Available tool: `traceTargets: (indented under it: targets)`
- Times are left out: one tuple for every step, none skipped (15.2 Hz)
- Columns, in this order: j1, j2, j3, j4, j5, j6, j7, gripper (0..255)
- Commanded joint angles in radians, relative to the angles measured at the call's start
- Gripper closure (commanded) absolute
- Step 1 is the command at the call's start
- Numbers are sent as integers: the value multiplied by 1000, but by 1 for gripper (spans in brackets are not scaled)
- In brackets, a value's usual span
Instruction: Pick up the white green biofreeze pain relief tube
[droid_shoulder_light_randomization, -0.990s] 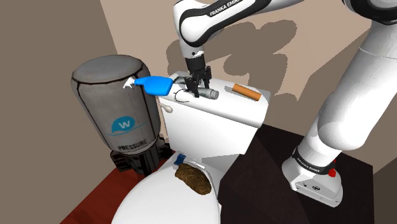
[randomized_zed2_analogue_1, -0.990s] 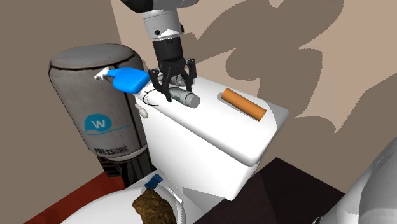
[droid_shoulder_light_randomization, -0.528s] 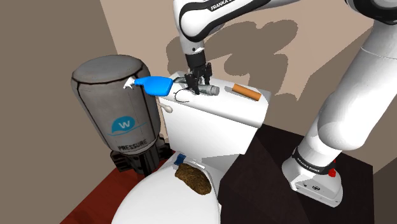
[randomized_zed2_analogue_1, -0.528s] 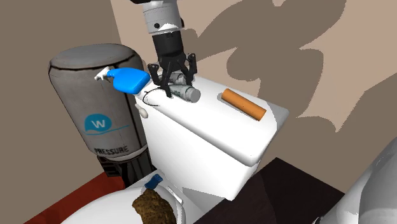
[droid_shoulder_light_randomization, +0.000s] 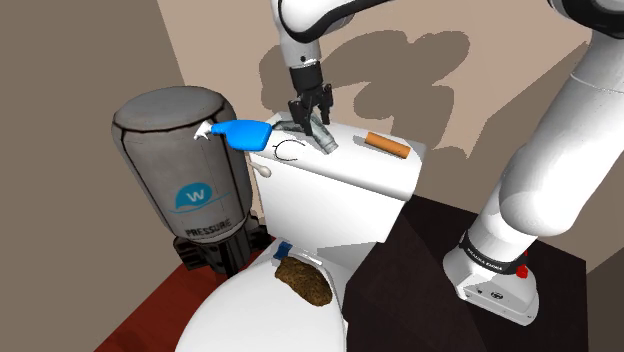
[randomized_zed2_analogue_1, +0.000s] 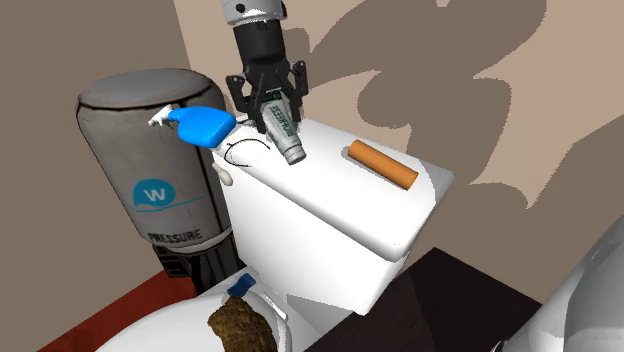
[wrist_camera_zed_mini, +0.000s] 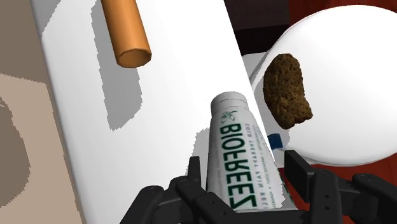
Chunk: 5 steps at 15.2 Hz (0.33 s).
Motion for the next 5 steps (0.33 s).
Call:
traceTargets:
  targets:
    - [-1,-7,-2,24,0,-31,-4,255]
    - [-2,-9,-2,36,1,-44,-4,255]
    - [-2,-10,-2,48,1,-57,-4,255]
    - [-2,-10,-2,49,1,-59,-4,255]
    - [-2,-10,-2,50,1,-59,-4,255]
